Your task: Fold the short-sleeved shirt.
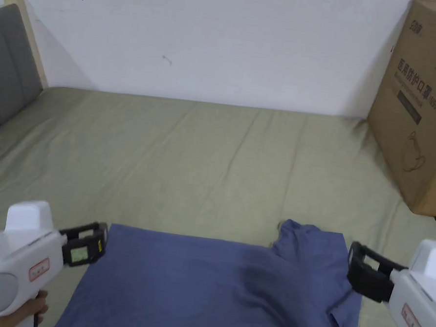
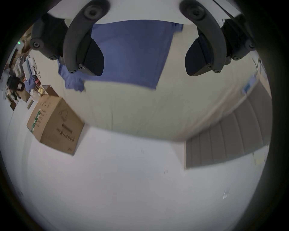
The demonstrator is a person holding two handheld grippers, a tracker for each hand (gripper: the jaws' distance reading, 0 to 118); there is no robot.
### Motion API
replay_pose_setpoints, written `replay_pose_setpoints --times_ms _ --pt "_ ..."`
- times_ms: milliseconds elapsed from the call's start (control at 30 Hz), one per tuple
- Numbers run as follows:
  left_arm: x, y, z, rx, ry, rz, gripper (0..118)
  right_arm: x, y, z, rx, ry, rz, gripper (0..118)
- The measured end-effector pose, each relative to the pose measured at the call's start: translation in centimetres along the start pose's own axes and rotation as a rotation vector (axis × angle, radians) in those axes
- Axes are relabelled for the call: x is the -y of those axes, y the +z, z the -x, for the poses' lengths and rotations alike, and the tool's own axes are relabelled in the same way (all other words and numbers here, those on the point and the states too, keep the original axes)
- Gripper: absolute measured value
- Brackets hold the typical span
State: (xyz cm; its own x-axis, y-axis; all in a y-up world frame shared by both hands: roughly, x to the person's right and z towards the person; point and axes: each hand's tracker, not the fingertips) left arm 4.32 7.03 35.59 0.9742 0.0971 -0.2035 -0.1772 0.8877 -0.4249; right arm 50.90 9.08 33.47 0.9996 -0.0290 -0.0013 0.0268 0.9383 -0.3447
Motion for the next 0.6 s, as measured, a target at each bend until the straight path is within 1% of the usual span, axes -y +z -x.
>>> replay_pose_setpoints --times_ms 67,167,200,267,300,333,367,400,433,467,500,533,600 --pt "-1.5 0.4 -1.3 -0.007 -0.05 -0.094 108 -1.5 0.8 0.9 -0.004 0.02 -0.078 98" --pt "-2.8 0.7 -3.2 -0.025 -0.108 -0.184 107 -2.7 1.5 2.1 -0.003 0.051 -0.158 97" --pt "-2.9 0.7 -3.5 -0.023 -0.115 -0.211 104 -2.9 1.6 2.5 0.006 0.06 -0.168 97" --pt "-3.0 0.8 -4.2 -0.014 -0.099 -0.245 87 -2.9 1.6 3.2 0.02 0.085 -0.189 94" --pt "-2.9 0.8 -4.5 -0.008 -0.089 -0.253 77 -2.8 1.7 3.5 0.032 0.093 -0.195 89" --pt "-2.8 0.8 -4.7 0.001 -0.08 -0.265 64 -2.7 1.7 3.8 0.036 0.104 -0.204 78" --pt "-2.6 0.8 -4.8 0.026 -0.071 -0.285 47 -2.5 1.7 4.0 0.034 0.108 -0.21 65" --pt "-2.4 0.9 -4.9 0.043 -0.057 -0.3 26 -2.4 1.7 4.1 0.034 0.113 -0.213 47" --pt "-2.1 0.9 -5.2 0.038 -0.056 -0.299 2 -2.2 1.6 4.3 0.034 0.118 -0.215 19" --pt "-1.9 0.8 -5.5 0.035 -0.057 -0.3 0 -2.1 1.5 4.5 0.049 0.128 -0.216 1" --pt "-1.8 0.9 -5.5 0.038 -0.063 -0.3 0 -1.9 1.5 4.5 0.069 0.142 -0.219 0" --pt "-1.8 0.8 -5.6 0.066 -0.075 -0.28 0 -1.8 1.4 4.4 0.05 0.133 -0.219 0" --pt "-1.5 0.0 -5.7 0.065 -0.071 -0.252 0 -1.6 1.2 4.4 0.045 0.122 -0.215 0"
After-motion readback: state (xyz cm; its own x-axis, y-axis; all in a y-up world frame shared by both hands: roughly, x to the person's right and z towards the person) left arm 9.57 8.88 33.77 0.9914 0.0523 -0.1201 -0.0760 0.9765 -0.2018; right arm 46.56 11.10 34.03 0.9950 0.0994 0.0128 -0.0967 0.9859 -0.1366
